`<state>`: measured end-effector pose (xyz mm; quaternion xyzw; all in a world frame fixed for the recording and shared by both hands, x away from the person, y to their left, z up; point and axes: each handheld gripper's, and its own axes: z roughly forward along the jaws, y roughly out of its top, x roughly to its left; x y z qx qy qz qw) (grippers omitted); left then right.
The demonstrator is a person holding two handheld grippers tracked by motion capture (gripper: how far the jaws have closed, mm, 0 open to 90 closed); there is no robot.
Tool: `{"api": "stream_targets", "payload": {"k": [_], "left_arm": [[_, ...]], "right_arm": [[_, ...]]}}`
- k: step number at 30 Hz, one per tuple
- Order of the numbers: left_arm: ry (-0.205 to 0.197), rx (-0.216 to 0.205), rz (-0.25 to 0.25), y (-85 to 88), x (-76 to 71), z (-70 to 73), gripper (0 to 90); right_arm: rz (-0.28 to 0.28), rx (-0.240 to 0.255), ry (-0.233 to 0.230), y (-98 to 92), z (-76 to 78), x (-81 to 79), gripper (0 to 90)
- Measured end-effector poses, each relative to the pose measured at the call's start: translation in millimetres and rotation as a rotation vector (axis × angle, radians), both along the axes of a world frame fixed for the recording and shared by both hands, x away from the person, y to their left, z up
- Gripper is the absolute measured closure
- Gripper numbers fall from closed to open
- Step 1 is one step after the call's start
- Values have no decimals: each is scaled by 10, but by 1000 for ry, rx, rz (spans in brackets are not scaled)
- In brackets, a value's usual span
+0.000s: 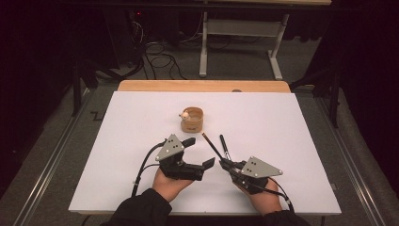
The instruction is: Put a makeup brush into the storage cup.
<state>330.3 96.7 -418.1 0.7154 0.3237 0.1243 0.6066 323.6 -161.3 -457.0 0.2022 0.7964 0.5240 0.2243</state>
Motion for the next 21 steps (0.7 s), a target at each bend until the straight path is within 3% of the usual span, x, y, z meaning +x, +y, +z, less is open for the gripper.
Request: {"api": "stream_targets", "payload": {"k": [10,21], "left_arm": [[-4,4,-3,24,-27,-11,87],[-4,1,-20,77,-75,-65,165]], "right_arm": [[32,21,5,199,-18,-27,866],[40,11,19,202,-54,-69,866]]}}
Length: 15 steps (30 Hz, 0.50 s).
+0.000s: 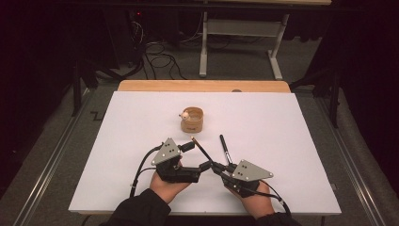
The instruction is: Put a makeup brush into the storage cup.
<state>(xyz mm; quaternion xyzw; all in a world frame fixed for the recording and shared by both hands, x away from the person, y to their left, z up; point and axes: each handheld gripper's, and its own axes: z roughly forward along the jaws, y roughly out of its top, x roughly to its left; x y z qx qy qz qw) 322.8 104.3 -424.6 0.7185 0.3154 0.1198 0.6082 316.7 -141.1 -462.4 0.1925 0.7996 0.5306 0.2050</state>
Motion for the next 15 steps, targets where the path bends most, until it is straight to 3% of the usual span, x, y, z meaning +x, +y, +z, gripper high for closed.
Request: {"api": "stream_targets", "payload": {"k": [7,15], "left_arm": [[11,-39,-1,46,8,-7,218],[22,-106,-2,113,21,-29,358]], "right_arm": [[7,-3,6,-2,-14,-10,866],[12,-14,8,8,-28,-7,866]]}}
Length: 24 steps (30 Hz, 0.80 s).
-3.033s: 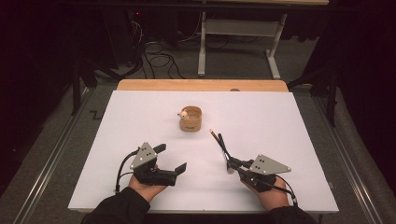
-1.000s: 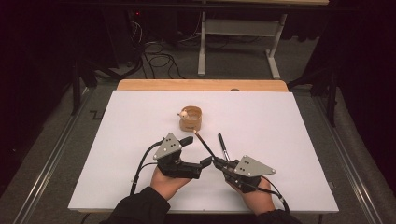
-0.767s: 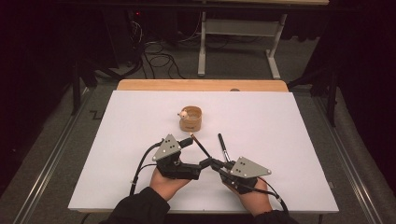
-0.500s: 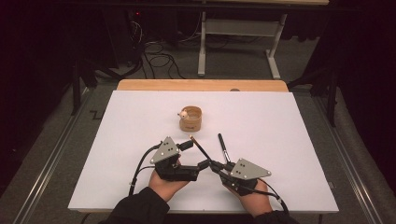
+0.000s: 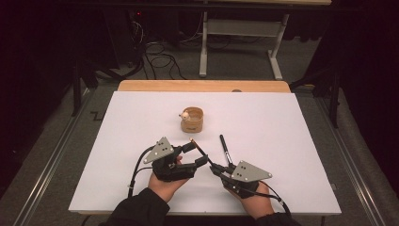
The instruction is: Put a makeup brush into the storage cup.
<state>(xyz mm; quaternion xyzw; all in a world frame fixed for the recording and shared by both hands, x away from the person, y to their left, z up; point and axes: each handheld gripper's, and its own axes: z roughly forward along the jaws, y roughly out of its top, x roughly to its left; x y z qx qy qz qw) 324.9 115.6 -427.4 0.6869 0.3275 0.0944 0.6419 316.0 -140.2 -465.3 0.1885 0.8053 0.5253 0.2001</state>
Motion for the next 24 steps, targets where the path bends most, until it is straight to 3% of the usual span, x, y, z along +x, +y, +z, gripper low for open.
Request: {"api": "stream_targets", "payload": {"k": [1,3,18,24], "left_arm": [[8,-29,-7,20,7,-8,397],[11,-47,-17,32,11,-13,441],[30,-90,-48,63,37,-43,621],[47,-133,-72,88,60,-66,663]], "right_arm": [[1,-3,2,2,-2,-2,866],[1,-3,2,5,-4,-4,866],[12,-3,-3,17,-17,0,866],[9,-2,-2,15,-15,-4,866]]}}
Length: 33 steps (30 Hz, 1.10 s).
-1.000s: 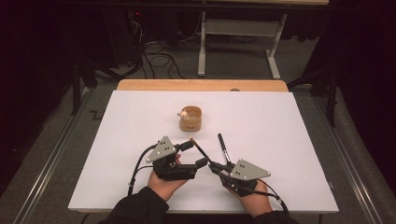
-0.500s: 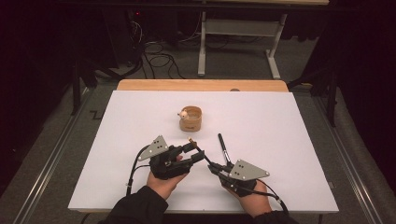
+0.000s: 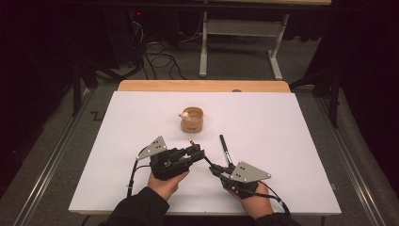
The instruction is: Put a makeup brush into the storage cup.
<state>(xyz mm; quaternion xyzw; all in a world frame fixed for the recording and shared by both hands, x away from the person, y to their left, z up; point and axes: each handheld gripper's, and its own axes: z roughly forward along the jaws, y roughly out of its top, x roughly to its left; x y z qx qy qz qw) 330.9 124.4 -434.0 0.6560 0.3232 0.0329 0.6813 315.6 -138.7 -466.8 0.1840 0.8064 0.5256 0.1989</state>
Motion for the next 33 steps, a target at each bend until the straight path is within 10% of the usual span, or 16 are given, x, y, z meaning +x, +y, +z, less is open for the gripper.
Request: {"api": "stream_targets", "payload": {"k": [33], "left_arm": [[3,-39,-28,13,12,-23,823]], "right_arm": [[-15,-20,3,11,-15,6,862]]}}
